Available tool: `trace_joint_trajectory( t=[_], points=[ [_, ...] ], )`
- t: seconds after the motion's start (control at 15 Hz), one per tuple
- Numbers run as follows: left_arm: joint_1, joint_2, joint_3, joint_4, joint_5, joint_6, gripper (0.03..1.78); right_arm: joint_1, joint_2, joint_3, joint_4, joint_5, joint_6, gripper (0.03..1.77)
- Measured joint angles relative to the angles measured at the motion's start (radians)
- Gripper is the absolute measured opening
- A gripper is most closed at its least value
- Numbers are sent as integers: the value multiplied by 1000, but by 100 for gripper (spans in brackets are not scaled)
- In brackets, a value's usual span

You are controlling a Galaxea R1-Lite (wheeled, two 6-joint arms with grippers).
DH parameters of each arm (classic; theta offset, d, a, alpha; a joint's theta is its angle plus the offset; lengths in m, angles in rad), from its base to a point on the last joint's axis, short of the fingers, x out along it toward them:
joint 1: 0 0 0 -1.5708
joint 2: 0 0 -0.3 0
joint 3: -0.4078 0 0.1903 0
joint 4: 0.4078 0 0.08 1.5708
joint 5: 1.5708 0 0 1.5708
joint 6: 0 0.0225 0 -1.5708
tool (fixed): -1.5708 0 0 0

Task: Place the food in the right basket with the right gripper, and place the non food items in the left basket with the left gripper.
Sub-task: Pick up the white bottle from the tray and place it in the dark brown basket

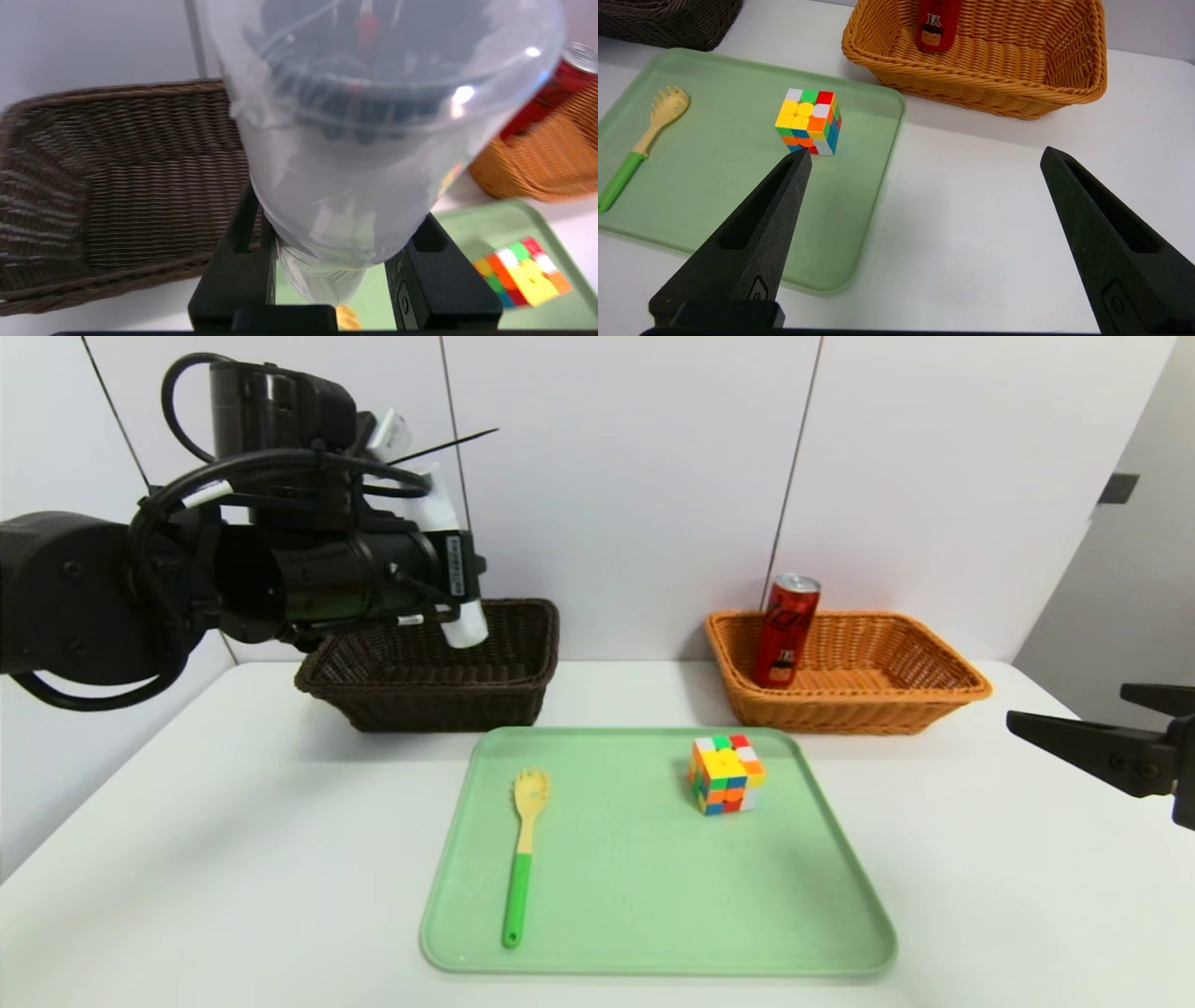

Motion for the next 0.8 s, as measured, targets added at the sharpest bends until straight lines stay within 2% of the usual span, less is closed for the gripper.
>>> trace_joint_trajectory(
  t=[0.33,0.6,0.8],
  points=[
    [152,105,-89,3,0,31,64,0,22,-7,-1,-4,-1,169],
    [234,223,-148,-2,-2,47,64,-1,32,-20,-1,-13,-2,169],
    [284,296,-166,-2,-46,56,64,-1,37,-23,-1,-14,-2,169]
  ],
)
